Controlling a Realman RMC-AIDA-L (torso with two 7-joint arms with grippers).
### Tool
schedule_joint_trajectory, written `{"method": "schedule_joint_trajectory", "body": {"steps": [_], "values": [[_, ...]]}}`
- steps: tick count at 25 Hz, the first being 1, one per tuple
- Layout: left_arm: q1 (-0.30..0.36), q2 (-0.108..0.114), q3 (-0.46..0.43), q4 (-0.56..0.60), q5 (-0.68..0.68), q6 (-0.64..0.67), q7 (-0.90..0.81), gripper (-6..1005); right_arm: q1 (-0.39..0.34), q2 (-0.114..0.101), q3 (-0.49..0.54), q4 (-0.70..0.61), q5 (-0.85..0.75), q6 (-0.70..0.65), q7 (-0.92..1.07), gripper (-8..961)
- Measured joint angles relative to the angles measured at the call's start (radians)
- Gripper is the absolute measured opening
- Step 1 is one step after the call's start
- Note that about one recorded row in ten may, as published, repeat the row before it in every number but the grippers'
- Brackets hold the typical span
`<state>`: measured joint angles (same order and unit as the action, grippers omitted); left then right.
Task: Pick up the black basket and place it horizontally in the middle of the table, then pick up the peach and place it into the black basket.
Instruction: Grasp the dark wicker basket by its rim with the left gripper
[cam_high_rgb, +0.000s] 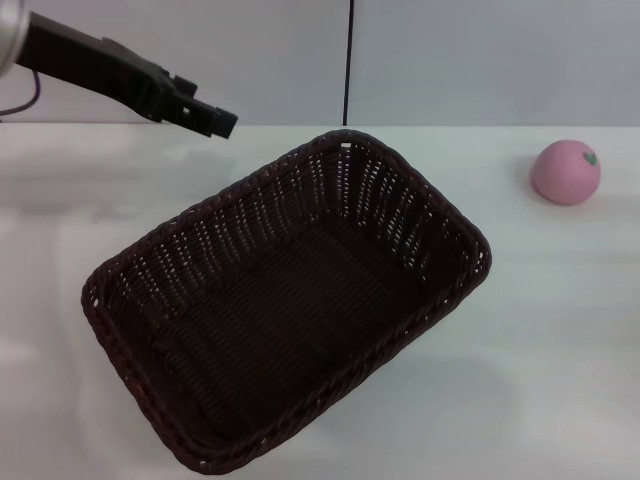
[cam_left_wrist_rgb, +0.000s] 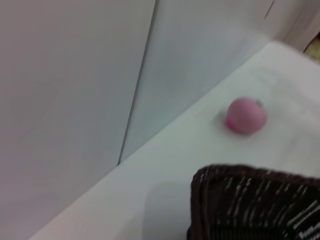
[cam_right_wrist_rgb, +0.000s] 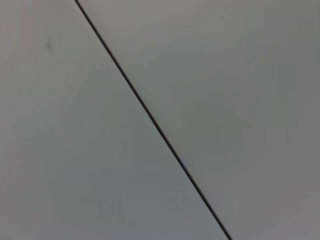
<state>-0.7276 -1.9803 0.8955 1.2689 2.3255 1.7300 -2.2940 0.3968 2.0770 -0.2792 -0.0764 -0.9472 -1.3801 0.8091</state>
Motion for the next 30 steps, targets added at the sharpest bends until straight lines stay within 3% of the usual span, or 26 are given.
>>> {"method": "schedule_joint_trajectory", "body": {"steps": [3,8,30], "values": [[-0.023,-0.034,0.001,-0.002,0.102,0.009,-0.015,769,0.0,0.0,0.004,0.0,0.001,0.008,0.0,465],[-0.029,-0.062,0.003,0.0,0.179,0.027,-0.029,768,0.001,0.0,0.004,0.0,0.002,0.03,0.001,464],[-0.013,-0.069,0.003,-0.057,0.318,0.036,-0.029,764,0.022,-0.001,0.005,0.0,0.002,0.088,-0.001,465]]}}
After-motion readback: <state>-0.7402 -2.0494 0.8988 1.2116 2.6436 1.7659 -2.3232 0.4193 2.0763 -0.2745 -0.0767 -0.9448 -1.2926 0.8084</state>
